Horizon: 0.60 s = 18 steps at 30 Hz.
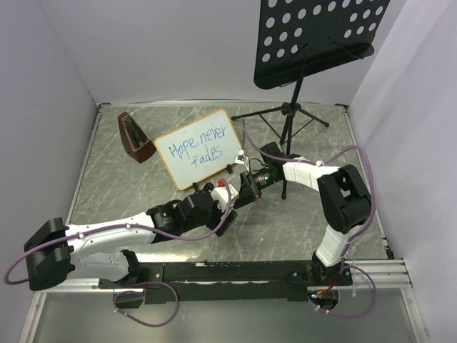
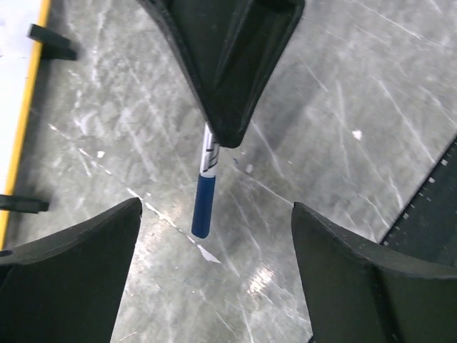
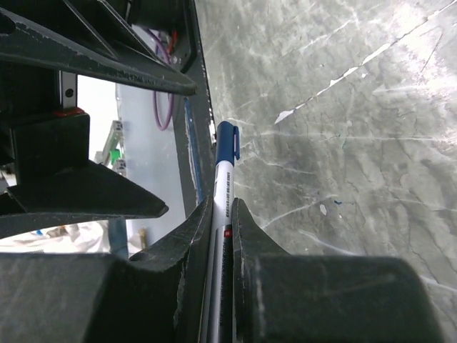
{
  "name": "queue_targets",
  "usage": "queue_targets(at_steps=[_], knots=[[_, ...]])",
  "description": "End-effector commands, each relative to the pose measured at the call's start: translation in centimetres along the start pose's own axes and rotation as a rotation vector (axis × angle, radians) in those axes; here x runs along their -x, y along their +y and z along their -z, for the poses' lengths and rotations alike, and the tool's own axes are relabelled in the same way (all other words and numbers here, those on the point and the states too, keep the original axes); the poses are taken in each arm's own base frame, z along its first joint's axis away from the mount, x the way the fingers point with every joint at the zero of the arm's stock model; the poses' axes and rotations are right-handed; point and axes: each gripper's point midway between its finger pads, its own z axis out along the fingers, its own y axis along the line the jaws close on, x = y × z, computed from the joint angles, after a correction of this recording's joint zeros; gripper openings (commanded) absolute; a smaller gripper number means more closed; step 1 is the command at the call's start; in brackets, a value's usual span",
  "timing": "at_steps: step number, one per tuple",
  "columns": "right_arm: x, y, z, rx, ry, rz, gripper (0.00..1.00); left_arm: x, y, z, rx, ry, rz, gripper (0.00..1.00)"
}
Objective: Write a sentence on the whiteboard
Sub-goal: Close the whiteboard marker at the center of the board.
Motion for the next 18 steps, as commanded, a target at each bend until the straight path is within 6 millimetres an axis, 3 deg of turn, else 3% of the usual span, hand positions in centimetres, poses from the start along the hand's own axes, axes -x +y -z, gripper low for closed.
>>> queue_targets(at_steps=[1, 11, 18], knots=[[1.0, 0.3, 0.4, 0.039, -0.034, -0.006, 0.00, 1.4, 0.9, -0.4, 0.082, -0.009, 0.009, 0.88], [1.1, 0.5, 0.6, 0.057, -0.042, -0.016, 0.00, 0.5, 2.0, -2.4, 0.177, 0.079, -0.035, 0.78], [1.1, 0.5, 0.6, 0.062, -0.043, -0.020, 0.00, -0.9, 2.3, -3.2, 0.199, 0.148, -0.058, 0.49]])
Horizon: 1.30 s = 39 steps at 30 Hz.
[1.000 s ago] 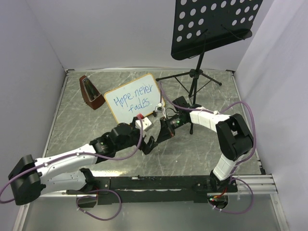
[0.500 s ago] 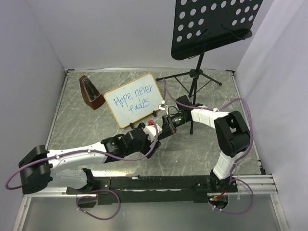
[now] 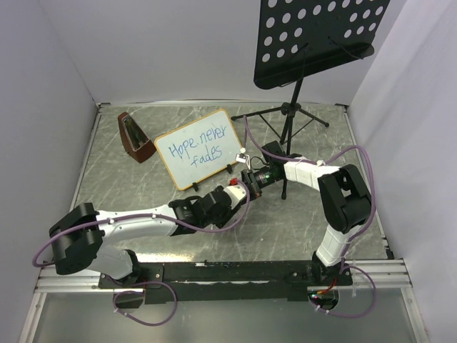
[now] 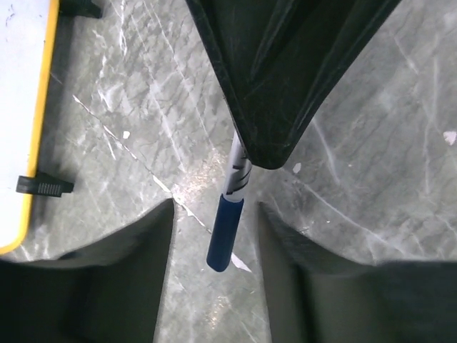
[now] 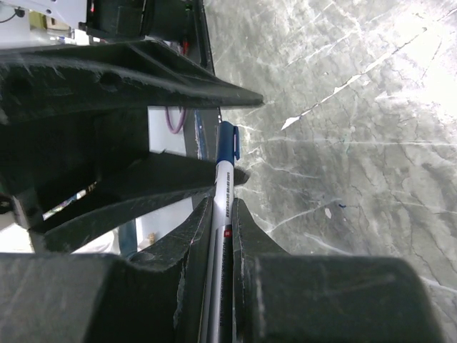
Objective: Write a sentence on the whiteboard
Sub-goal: Close the whiteboard marker at the center of the board.
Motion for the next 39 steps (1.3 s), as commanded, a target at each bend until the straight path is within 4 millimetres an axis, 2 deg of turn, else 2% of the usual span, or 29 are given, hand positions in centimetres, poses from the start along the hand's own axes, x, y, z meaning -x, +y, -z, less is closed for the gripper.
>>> queue_targets(at_steps=[1, 2, 5, 6, 10, 13, 17, 19, 24, 30, 33, 39], knots=[[0.3, 0.2, 0.1, 0.036, -0.010, 0.001, 0.00, 1.3, 0.1, 0.1, 0.022, -0.012, 0.000, 0.43], [0.3, 0.2, 0.0, 0.036, -0.010, 0.000, 0.00, 1.4, 0.0, 0.1, 0.014, -0.015, 0.003, 0.27], [0.3, 0.2, 0.0, 0.036, -0.011, -0.002, 0.00, 2.3, -0.6, 0.1, -0.015, -0.043, 0.014, 0.03], [0.3, 0.2, 0.1, 0.037, -0.012, -0.004, 0.00, 2.8, -0.6, 0.1, -0.018, -0.056, 0.017, 0.01], [0.1, 0.3, -0.2, 0.044, -0.005, -0.008, 0.00, 5.9, -0.7, 0.4, -0.020, -0.151, 0.034, 0.01], [0.0, 0.3, -0.4, 0.044, 0.002, -0.009, 0.00, 7.5, -0.6, 0.2, -0.011, -0.191, 0.031, 0.01], [-0.1, 0.4, -0.5, 0.044, 0.008, -0.004, 0.00, 7.1, -0.3, -0.7, -0.011, -0.179, 0.037, 0.01], [-0.1, 0.3, -0.4, 0.041, 0.005, -0.005, 0.00, 6.5, -0.3, -0.5, -0.025, -0.179, 0.042, 0.01], [-0.6, 0.5, -1.2, 0.053, 0.036, -0.007, 0.00, 9.7, -0.3, 0.4, -0.067, -0.287, 0.049, 0.01], [-0.8, 0.7, -1.6, 0.059, 0.048, 0.006, 0.00, 12.4, -1.1, -0.2, -0.133, -0.353, 0.035, 0.01], [-0.8, 0.7, -1.6, 0.059, 0.049, 0.003, 0.00, 12.3, -1.3, -0.4, -0.144, -0.359, 0.042, 0.01], [-0.9, 0.5, -1.6, 0.059, 0.052, -0.001, 0.00, 13.3, -0.6, 0.6, -0.168, -0.423, 0.083, 0.01]])
